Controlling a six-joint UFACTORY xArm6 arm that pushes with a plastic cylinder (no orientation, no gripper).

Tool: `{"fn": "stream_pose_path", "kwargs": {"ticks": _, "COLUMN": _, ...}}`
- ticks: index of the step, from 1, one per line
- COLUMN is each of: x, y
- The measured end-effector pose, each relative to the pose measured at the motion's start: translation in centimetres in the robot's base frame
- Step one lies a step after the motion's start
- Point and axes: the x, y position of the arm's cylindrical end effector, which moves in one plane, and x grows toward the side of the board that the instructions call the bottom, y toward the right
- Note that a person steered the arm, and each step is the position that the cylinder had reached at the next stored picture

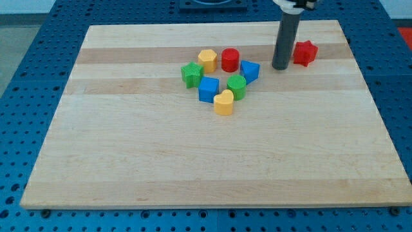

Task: Push the red star a bit up and down

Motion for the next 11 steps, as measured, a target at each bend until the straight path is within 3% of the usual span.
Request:
{"fn": "stream_pose_path", "kwargs": {"ticks": 3, "x": 1.0, "y": 6.7}}
{"fn": "stream_pose_path", "kwargs": {"ticks": 9, "x": -8.7, "y": 6.4}}
{"fn": "stream_pose_path", "kwargs": {"ticks": 11, "x": -8.1, "y": 5.2}}
